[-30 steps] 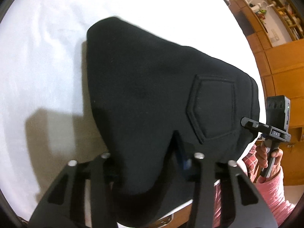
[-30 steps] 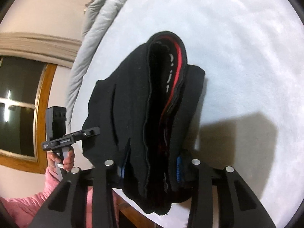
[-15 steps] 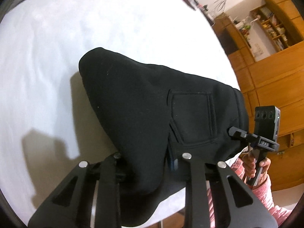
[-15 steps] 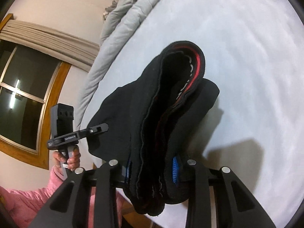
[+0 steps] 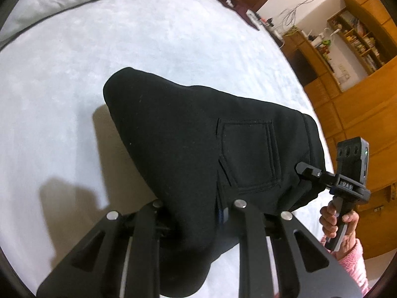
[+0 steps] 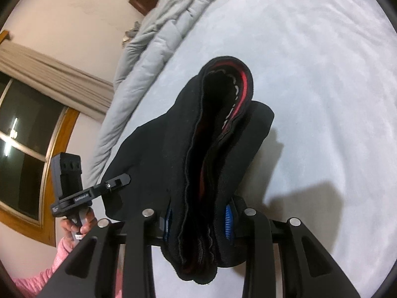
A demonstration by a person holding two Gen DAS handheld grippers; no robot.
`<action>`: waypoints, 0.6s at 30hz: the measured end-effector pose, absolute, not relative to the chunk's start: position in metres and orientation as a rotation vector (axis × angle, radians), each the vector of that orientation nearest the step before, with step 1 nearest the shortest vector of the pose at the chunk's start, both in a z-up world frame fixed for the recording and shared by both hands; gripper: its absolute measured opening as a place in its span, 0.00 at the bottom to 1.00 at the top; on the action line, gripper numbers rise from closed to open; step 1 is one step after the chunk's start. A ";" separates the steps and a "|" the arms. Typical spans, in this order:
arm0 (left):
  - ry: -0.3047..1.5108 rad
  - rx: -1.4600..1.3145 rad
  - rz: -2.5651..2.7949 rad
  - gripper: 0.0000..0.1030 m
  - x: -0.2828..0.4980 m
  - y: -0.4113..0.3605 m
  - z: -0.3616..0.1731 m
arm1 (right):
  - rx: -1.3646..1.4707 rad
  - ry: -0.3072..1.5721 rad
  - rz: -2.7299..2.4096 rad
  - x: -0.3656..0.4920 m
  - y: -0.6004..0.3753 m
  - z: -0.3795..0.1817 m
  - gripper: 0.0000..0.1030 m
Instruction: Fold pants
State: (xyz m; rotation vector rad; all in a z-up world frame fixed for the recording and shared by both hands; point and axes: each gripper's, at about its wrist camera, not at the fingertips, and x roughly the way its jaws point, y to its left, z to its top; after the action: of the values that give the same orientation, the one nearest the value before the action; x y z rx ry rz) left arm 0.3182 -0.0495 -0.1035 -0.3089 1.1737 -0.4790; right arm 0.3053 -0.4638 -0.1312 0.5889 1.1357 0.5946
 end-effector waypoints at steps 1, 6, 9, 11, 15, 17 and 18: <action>1.192 -0.307 -0.467 0.19 0.325 -0.050 -0.113 | 0.590 1.151 0.580 0.311 -0.466 -0.142 0.32; 1.218 -0.309 -0.467 0.29 0.328 -0.040 -0.142 | 0.649 1.184 0.556 0.313 -0.486 -0.178 0.48; 1.205 -0.292 -0.465 0.38 0.322 -0.044 -0.145 | 0.676 1.181 0.555 0.302 -0.496 -0.190 0.61; 1.192 -0.268 -0.433 0.47 0.317 -0.043 -0.142 | 0.702 1.160 0.552 0.294 -0.504 -0.190 0.65; 1.177 -0.231 -0.363 0.65 0.312 -0.041 -0.137 | 0.716 1.121 0.504 0.270 -0.524 -0.180 0.71; 1.174 -0.223 -0.312 0.73 0.299 -0.031 -0.133 | 0.691 1.122 0.467 0.256 -0.529 -0.173 0.71; 1.174 -0.225 -0.292 0.76 0.294 -0.027 -0.131 | 0.669 1.130 0.447 0.252 -0.527 -0.169 0.71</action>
State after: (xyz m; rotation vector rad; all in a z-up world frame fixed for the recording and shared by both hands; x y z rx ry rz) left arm 0.2937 -0.0275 -0.1312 -0.2249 1.1743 -0.2925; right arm 0.2519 -0.5272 -0.1692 0.6686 1.1299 0.4466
